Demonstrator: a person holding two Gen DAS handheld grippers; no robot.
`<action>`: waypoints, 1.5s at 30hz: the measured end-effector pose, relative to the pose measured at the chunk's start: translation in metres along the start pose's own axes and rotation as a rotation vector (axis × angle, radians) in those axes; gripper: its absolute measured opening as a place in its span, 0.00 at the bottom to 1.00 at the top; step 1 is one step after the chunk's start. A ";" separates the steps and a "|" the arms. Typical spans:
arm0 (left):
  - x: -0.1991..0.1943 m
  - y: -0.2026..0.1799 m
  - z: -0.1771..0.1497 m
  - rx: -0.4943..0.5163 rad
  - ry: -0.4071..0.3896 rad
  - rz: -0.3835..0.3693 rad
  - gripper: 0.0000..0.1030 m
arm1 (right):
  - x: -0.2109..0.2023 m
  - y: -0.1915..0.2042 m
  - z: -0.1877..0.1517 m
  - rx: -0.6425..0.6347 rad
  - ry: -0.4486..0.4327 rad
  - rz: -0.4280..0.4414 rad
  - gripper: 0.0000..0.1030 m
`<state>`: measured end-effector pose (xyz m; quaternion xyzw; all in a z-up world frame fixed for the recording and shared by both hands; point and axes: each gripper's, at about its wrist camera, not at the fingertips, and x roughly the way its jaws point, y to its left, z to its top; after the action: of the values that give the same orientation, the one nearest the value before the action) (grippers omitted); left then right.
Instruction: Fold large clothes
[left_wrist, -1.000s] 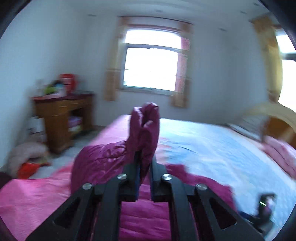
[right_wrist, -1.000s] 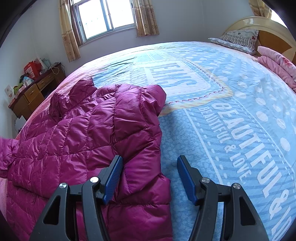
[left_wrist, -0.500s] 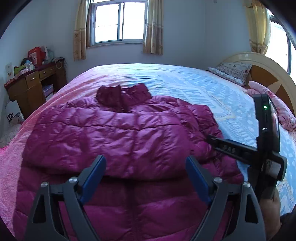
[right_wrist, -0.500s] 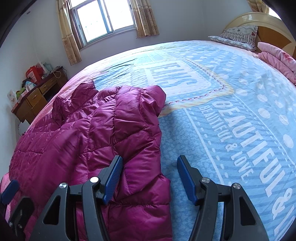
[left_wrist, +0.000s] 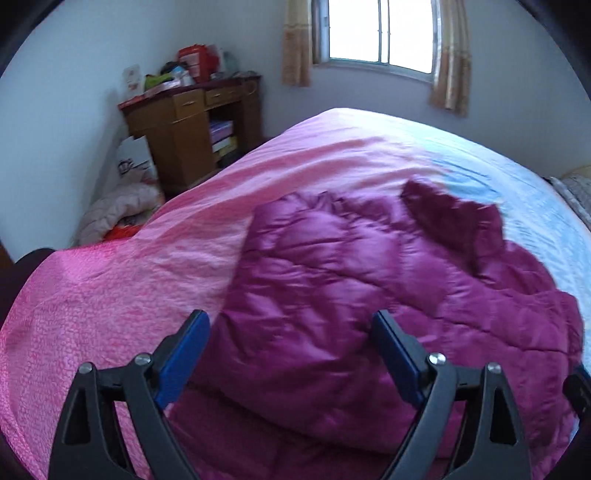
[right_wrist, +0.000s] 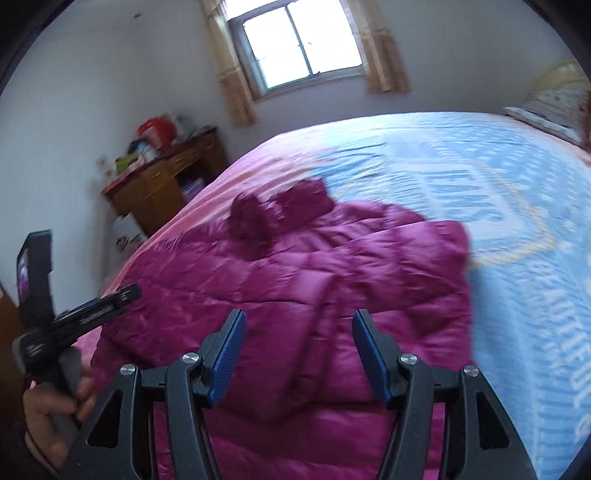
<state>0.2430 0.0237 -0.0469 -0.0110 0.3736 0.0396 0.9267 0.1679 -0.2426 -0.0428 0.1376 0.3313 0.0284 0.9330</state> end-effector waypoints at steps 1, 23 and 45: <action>0.006 0.006 -0.003 -0.013 0.011 0.010 0.88 | 0.012 0.005 -0.003 -0.001 0.041 0.020 0.59; -0.005 0.027 0.027 0.017 0.099 -0.157 0.99 | 0.003 0.016 0.031 -0.144 0.181 0.021 0.70; 0.075 -0.088 0.164 0.124 0.222 -0.317 0.93 | 0.187 -0.042 0.200 0.330 0.297 -0.036 0.70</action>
<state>0.4172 -0.0513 0.0184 -0.0168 0.4687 -0.1313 0.8734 0.4365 -0.3032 -0.0198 0.2769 0.4675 -0.0231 0.8392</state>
